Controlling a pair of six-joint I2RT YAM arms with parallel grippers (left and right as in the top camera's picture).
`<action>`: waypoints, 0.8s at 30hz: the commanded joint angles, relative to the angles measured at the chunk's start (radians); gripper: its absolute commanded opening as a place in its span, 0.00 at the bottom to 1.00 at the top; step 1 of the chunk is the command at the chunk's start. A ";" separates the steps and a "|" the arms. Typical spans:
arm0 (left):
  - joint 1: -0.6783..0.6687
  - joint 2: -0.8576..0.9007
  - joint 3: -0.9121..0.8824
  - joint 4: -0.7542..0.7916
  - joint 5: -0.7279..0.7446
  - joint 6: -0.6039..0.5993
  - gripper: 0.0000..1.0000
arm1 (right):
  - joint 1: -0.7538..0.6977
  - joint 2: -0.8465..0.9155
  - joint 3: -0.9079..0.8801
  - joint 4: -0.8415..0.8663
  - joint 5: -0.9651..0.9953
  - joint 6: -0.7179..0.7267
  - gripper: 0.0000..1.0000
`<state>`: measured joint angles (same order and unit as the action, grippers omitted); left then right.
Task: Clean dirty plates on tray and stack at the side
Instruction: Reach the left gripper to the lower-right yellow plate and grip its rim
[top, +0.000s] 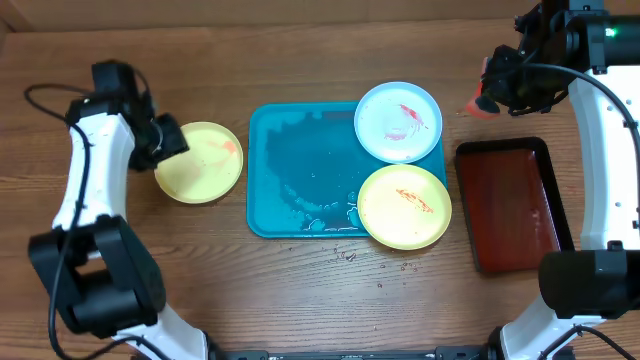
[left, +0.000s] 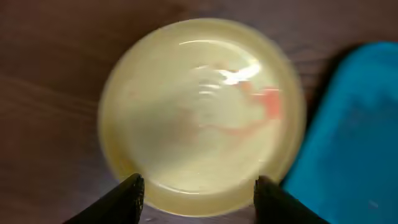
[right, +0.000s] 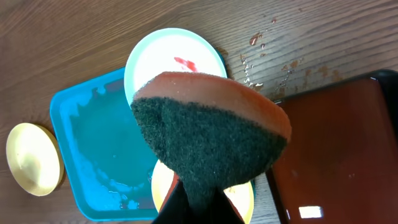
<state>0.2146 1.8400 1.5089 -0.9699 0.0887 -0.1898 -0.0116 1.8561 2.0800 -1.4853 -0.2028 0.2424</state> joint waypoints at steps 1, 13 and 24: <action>-0.138 -0.073 0.031 -0.004 0.148 0.063 0.59 | 0.007 -0.006 -0.028 0.002 0.002 -0.009 0.04; -0.639 0.050 0.030 0.068 0.201 -0.338 0.58 | 0.007 -0.006 -0.211 0.070 0.007 -0.008 0.04; -0.823 0.266 0.030 0.135 0.249 -0.372 0.41 | 0.007 -0.006 -0.211 0.082 0.007 -0.008 0.04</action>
<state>-0.5995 2.0747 1.5269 -0.8402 0.3050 -0.5331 -0.0105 1.8599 1.8679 -1.4075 -0.2016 0.2386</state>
